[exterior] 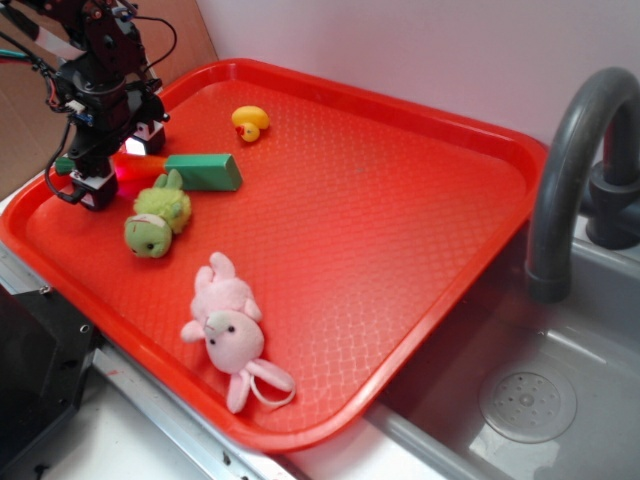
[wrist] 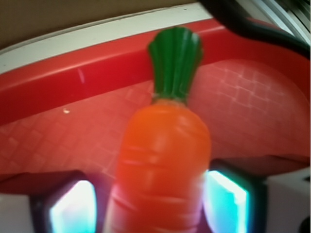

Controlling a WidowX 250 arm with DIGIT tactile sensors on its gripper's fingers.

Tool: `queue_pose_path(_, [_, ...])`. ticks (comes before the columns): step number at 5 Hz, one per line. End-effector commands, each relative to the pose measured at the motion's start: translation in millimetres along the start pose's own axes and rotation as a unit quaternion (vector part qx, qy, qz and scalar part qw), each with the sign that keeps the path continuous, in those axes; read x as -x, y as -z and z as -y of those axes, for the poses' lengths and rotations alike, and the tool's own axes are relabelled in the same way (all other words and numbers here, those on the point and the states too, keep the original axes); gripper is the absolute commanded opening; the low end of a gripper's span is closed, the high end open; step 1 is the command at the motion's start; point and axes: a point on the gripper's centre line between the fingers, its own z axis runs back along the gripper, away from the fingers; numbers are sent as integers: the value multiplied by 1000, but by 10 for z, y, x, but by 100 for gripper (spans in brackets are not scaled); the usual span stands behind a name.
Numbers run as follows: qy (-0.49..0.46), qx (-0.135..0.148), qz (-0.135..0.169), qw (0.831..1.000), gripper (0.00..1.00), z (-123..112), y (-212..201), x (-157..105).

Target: Grab the carrot.

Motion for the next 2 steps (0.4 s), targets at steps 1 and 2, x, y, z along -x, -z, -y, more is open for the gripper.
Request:
queue_pose_path(1, [25, -18, 6, 1000, 0, -295, 21, 111])
queue_pose_path(2, [98, 26, -9, 995, 0, -209, -360, -37])
